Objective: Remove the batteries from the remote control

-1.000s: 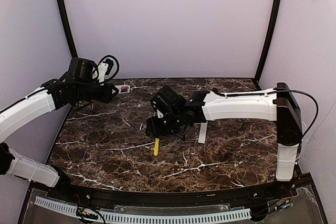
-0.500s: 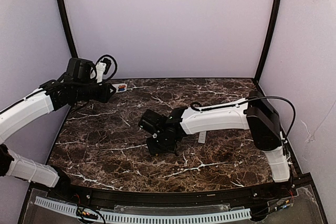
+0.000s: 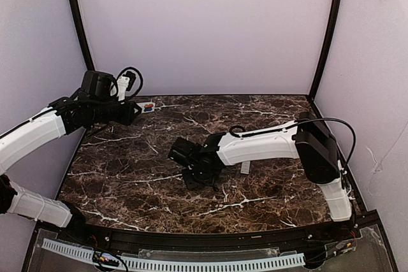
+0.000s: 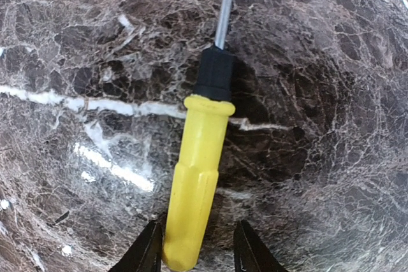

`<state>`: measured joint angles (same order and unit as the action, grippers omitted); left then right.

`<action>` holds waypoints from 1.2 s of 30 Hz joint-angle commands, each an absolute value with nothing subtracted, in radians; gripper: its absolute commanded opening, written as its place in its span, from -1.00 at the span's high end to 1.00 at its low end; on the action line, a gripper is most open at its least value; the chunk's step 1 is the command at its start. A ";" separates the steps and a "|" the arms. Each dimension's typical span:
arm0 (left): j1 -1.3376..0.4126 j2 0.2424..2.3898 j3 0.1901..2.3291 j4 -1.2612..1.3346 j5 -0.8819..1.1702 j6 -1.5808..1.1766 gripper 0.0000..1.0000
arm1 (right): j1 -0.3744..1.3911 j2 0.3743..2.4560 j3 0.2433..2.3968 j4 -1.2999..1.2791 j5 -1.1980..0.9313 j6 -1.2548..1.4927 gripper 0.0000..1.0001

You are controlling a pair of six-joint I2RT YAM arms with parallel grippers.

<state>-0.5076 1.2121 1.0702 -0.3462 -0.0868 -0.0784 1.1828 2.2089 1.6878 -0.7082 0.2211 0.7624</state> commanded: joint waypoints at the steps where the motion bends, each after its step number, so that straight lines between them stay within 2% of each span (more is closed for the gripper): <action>1: -0.502 1.214 1.058 -0.321 -0.068 -0.081 0.99 | 1.192 2.185 1.654 -0.695 0.280 0.704 0.25; 7: -0.502 1.212 1.059 -0.351 0.007 -0.179 0.99 | 1.184 2.157 1.620 -0.624 0.239 0.615 0.20; 13: -0.502 1.127 0.967 -0.408 0.237 -0.383 0.99 | 1.118 2.007 1.469 -0.515 0.145 0.568 -0.01; 18: -0.493 1.080 0.855 -0.430 0.393 -0.476 0.98 | 1.063 1.894 1.363 -0.403 0.020 0.520 -0.08; 27: -0.477 1.160 0.713 -0.368 0.579 -0.575 0.94 | 1.027 1.822 1.300 -0.391 0.004 0.497 -0.10; 36: -0.462 1.359 0.702 -0.256 0.736 -0.587 0.90 | 1.019 1.769 1.232 -0.359 -0.056 0.480 -0.09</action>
<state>-0.4725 1.2957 0.7036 -0.3149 0.6418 -0.5777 1.0264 1.8294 1.2633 -0.4034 -0.0196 0.4980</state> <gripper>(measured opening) 0.240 0.546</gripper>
